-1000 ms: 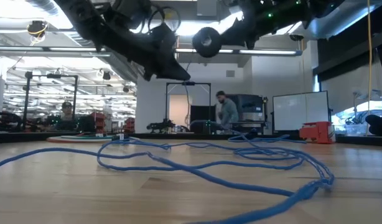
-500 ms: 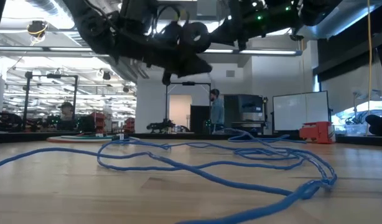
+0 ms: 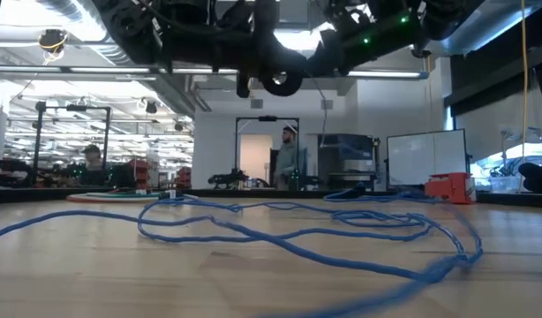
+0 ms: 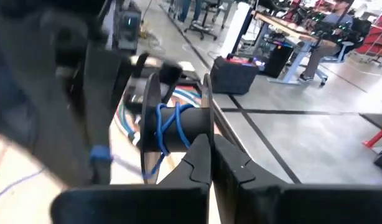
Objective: Coil cords
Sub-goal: Coil the blue wire onto the spool
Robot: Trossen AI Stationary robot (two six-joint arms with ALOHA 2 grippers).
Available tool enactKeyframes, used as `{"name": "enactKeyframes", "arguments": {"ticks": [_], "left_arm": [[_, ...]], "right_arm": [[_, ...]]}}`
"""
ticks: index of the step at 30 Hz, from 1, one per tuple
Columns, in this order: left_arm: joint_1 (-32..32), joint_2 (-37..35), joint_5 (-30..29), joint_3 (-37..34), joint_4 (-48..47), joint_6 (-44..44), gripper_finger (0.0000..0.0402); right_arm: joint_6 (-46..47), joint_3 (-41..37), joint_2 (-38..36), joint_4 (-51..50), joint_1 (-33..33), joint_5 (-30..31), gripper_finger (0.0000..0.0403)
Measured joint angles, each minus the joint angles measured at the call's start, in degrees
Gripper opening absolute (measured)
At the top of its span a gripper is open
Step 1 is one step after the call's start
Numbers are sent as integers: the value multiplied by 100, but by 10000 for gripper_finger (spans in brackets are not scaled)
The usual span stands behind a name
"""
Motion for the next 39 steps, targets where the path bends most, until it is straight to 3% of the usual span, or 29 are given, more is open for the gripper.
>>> {"name": "enactKeyframes", "arguments": {"ticks": [5,23,29,33,39], "left_arm": [[60,-379,-19,-4,-444,164,2],[494,-1710,22,14,-4034,1226,2],[575,-1729,20,13,-4499,1617,6],[570,-1723,18,11,-4663,1424,14],[448,-1723,263,9,-4721,857,69]], "right_arm": [[-363,13,-8,-261,2,-13,3],[-405,57,12,-895,-17,-104,3],[-234,94,11,-949,-7,-288,3],[-229,103,11,-1030,-11,-164,3],[-227,103,9,-1083,-11,-150,3]]}}
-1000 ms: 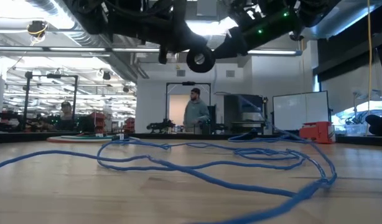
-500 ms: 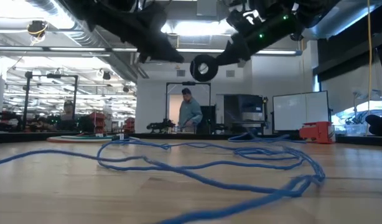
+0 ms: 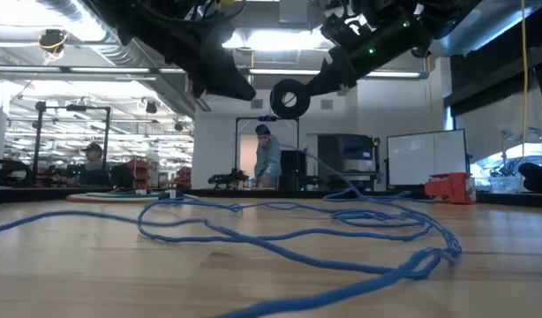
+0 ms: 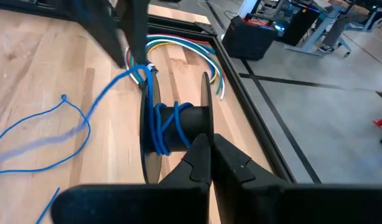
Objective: Coil cords
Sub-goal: Coil the blue wire onto the spool
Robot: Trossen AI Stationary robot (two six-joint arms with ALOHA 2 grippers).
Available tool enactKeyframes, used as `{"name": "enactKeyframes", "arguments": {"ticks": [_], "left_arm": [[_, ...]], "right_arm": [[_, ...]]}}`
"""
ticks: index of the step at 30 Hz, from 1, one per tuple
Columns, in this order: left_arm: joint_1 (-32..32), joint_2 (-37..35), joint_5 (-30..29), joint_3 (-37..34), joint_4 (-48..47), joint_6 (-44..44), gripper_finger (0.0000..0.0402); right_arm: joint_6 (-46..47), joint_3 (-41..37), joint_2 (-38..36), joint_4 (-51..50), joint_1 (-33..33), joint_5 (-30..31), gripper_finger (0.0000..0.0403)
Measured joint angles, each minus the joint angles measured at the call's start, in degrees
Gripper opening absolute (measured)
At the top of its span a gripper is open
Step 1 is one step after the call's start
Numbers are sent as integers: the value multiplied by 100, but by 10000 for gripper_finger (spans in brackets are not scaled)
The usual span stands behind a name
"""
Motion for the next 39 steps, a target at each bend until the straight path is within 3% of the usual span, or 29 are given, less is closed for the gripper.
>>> {"name": "enactKeyframes", "arguments": {"ticks": [6,12,15,24,31,35,39], "left_arm": [[-384,359,264,0,230,-469,138],[-604,976,-42,-4,453,-759,154],[-630,1130,-420,-7,424,-822,148],[-621,1135,-307,-7,787,-555,118],[-619,1137,-717,-7,691,-273,13],[-581,1097,-1220,-7,653,-112,5],[-491,855,-1344,-7,578,77,3]], "right_arm": [[4,2,-2,6,2,2,3],[7,4,-2,9,4,2,3],[4,4,-2,7,4,2,3],[-9,4,-5,9,4,2,3],[-11,4,-7,11,4,-2,3],[-7,7,-9,-26,4,-88,3],[-2,9,-61,-275,11,-159,3]]}}
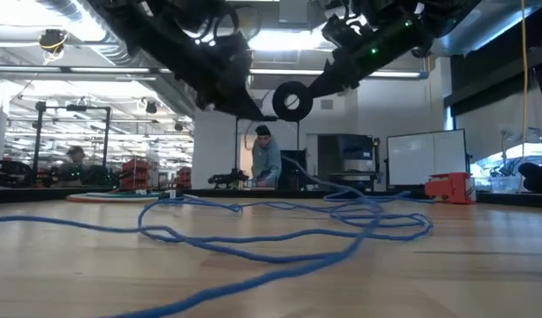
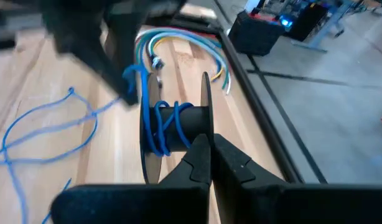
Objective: Coil cords
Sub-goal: Coil the blue wire onto the spool
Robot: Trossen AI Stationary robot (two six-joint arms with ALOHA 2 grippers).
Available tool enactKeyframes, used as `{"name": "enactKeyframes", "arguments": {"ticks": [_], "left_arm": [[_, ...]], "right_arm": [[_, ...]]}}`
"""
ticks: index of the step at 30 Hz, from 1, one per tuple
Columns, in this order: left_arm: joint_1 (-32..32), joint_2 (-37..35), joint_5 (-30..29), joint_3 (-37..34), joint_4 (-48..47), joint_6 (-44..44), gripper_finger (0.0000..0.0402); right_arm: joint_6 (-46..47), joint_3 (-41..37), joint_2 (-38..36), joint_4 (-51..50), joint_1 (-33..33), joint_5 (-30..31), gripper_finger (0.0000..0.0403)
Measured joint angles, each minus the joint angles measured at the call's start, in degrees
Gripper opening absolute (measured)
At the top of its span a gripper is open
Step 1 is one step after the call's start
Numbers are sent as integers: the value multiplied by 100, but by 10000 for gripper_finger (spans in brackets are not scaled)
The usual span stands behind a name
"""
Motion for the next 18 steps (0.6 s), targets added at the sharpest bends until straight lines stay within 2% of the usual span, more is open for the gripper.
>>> {"name": "enactKeyframes", "arguments": {"ticks": [7,11,18], "left_arm": [[311,-254,-18,0,-80,119,1],[347,32,141,1,-50,-6,1],[146,786,262,11,1407,-112,2]], "right_arm": [[320,0,-289,-203,-1,-689,3],[489,0,-387,120,2,-870,3],[801,-11,-238,1202,-2,-869,3]]}}
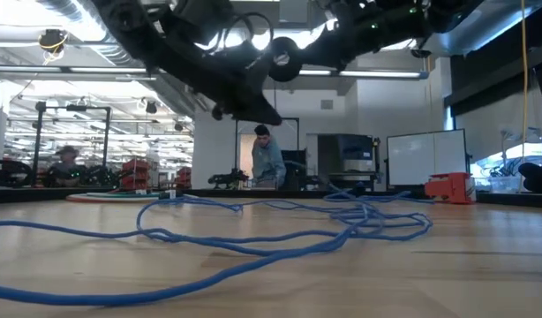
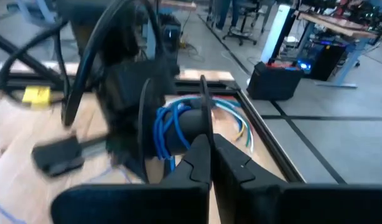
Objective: Coil cords
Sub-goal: Coil the blue wire onto the spool
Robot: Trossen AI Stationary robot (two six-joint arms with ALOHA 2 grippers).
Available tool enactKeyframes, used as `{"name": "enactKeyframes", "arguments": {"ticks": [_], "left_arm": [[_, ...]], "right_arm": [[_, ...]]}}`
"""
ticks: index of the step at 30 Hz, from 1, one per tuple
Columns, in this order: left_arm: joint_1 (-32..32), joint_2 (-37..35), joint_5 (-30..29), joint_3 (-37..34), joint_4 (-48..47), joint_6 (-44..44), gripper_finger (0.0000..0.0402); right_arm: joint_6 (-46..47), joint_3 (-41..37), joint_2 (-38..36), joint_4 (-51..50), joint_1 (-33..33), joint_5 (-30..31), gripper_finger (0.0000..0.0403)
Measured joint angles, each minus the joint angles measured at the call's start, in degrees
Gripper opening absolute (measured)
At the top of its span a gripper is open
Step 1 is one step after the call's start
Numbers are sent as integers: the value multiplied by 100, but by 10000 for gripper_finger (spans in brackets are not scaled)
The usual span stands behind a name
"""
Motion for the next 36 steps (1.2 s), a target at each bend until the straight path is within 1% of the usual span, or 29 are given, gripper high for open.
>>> {"name": "enactKeyframes", "arguments": {"ticks": [5,8,13,17,20,24,26,34,36], "left_arm": [[-133,264,-37,-13,1172,-164,4],[-181,298,3,-15,1678,-240,5],[-248,299,26,-15,2239,-301,5],[-249,297,18,-15,2618,-373,5],[-249,173,7,-15,2634,-368,5],[-243,-71,-26,-15,2473,-173,5],[-239,-255,-15,-20,2171,-46,5],[16,-1071,70,-10,-216,60,5],[58,-1228,69,-1,-661,74,5]], "right_arm": [[111,2,204,534,0,316,3],[113,18,364,763,0,553,3],[-45,15,534,812,2,827,3],[-202,16,629,717,0,875,3],[-482,17,638,486,0,877,3],[-801,23,631,145,0,980,3],[-892,35,619,7,0,977,3],[-979,20,629,-436,0,945,3],[-984,20,632,-450,2,918,3]]}}
